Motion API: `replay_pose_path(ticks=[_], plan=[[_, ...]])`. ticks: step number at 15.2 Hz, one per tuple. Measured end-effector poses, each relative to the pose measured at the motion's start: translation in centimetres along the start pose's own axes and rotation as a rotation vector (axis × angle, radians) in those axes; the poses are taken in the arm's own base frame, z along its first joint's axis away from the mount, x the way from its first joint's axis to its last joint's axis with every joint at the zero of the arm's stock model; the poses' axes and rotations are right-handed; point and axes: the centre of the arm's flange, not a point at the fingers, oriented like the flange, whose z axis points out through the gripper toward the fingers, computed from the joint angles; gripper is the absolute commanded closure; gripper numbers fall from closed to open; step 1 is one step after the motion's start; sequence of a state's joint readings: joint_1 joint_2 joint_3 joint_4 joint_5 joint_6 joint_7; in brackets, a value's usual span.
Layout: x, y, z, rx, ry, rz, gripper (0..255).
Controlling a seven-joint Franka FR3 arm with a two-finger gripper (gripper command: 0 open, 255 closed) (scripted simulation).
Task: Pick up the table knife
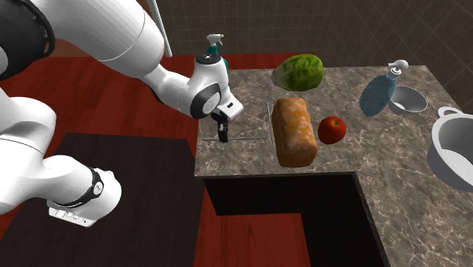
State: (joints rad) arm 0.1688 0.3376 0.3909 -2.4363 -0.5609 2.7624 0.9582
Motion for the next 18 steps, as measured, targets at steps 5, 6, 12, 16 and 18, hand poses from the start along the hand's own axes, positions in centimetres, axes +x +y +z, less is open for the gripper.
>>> replay_pose_path(ticks=[5,6,12,16,18], plan=[[-0.3,-0.2,2.6,0.0,0.0,-0.001,0],[-0.4,-0.4,3.4,0.0,0.0,-0.001,0],[-0.3,-0.2,4.0,0.0,0.0,-0.001,255],[-0.3,-0.2,4.1,0.0,0.0,-0.001,255],[-0.3,-0.2,4.0,0.0,0.0,-0.001,255]])
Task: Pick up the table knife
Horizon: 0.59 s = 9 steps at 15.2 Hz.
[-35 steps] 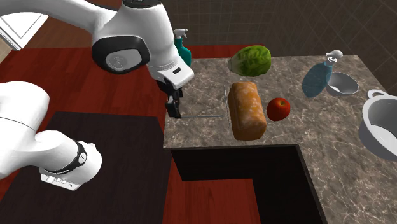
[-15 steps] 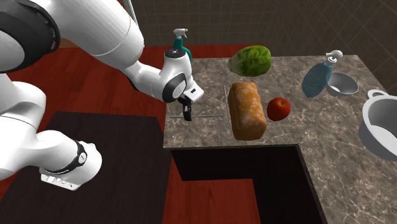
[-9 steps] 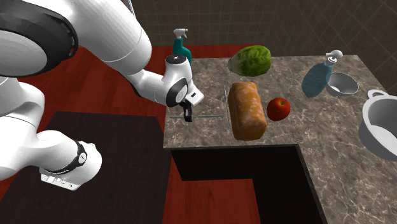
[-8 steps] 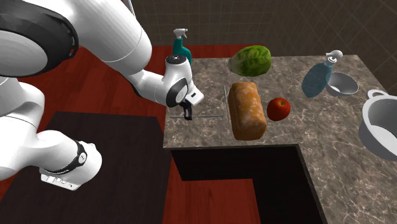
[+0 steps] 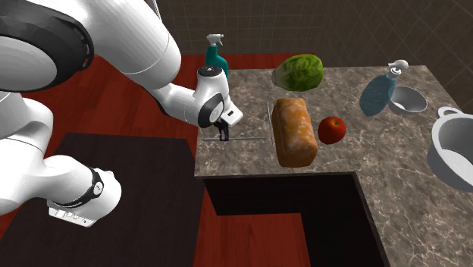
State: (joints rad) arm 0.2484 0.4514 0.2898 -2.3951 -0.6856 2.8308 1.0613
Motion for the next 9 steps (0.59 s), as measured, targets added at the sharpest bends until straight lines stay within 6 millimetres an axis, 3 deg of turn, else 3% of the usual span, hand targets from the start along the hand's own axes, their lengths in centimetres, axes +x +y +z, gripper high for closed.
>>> replay_pose_path(ticks=[9], plan=[[0.4,0.1,-4.1,0.0,0.0,0.0,255]])
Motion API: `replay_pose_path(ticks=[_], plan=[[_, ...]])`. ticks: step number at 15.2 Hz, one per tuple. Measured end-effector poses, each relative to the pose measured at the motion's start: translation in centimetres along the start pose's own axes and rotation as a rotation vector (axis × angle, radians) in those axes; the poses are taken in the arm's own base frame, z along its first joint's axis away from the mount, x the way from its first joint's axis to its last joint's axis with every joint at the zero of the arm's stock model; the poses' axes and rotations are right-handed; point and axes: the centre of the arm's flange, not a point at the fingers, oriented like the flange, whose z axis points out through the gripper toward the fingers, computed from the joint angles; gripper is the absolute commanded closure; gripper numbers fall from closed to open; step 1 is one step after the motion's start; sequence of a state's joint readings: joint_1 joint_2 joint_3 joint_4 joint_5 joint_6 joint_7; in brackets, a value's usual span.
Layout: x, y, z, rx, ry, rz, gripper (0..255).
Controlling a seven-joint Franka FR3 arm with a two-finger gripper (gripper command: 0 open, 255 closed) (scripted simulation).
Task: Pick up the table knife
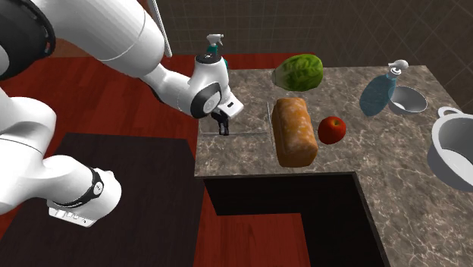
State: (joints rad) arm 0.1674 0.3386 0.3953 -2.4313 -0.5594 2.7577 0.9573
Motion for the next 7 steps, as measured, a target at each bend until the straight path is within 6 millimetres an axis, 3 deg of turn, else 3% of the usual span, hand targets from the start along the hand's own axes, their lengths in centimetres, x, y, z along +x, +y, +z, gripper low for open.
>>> replay_pose_path(ticks=[7], plan=[[0.2,0.2,-3.5,0.0,0.0,0.0,255]])
